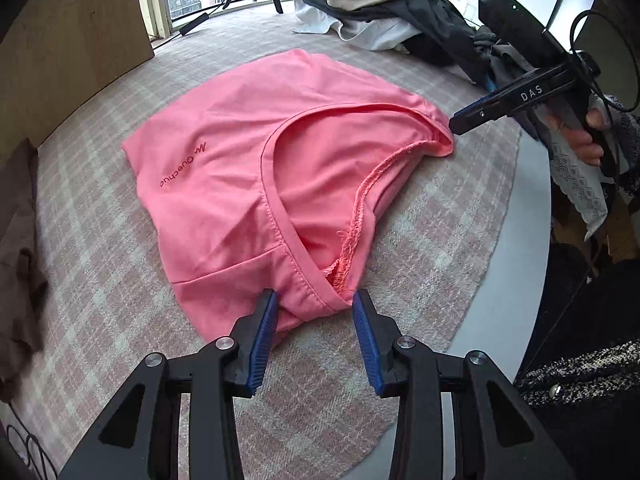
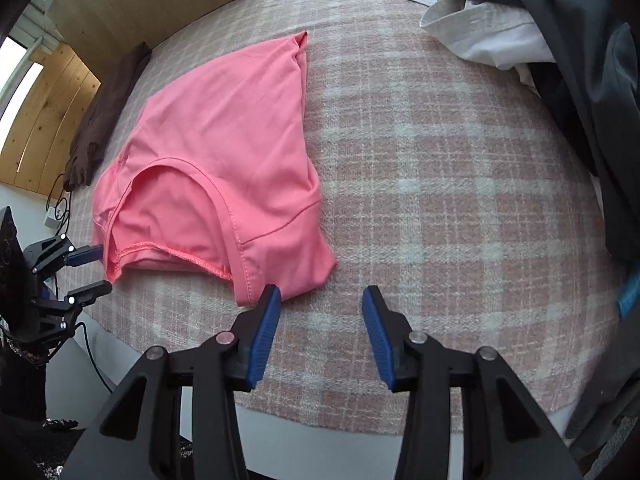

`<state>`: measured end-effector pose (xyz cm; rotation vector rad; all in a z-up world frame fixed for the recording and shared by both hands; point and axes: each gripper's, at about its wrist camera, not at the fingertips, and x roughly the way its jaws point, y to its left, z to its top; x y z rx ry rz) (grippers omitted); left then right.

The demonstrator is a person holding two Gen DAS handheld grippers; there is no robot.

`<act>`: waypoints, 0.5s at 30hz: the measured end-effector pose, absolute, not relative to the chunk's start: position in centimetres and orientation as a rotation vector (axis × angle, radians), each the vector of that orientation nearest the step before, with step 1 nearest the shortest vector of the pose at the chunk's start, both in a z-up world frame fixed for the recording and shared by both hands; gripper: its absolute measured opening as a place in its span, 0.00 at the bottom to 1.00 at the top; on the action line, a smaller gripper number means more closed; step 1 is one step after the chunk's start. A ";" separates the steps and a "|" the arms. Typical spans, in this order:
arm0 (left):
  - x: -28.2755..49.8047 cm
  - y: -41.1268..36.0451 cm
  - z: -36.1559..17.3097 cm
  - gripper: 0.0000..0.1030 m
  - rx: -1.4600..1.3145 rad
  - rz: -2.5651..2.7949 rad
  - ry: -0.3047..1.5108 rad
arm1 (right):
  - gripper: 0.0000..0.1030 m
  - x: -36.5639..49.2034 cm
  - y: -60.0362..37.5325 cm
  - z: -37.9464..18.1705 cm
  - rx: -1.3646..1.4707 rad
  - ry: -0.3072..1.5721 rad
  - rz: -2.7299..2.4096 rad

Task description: Fold clothes

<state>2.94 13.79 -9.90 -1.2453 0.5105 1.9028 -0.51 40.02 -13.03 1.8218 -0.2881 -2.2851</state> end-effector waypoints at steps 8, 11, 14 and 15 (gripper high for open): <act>2.5 11.4 -7.8 0.08 -1.355 1.889 0.315 | 0.03 -0.7 38.7 -12.9 1.797 -0.120 -2.260; 2.9 9.3 -6.8 0.39 -1.364 1.954 0.276 | 0.04 -0.4 39.5 -11.8 1.805 -0.101 -2.269; 0.9 6.3 -6.4 0.44 -1.361 2.074 0.143 | 0.11 -0.8 39.8 -9.3 1.731 -0.107 -2.317; 0.3 6.0 -6.7 0.44 -1.361 2.082 0.117 | 0.13 -1.1 39.5 -8.5 1.693 -0.108 -2.335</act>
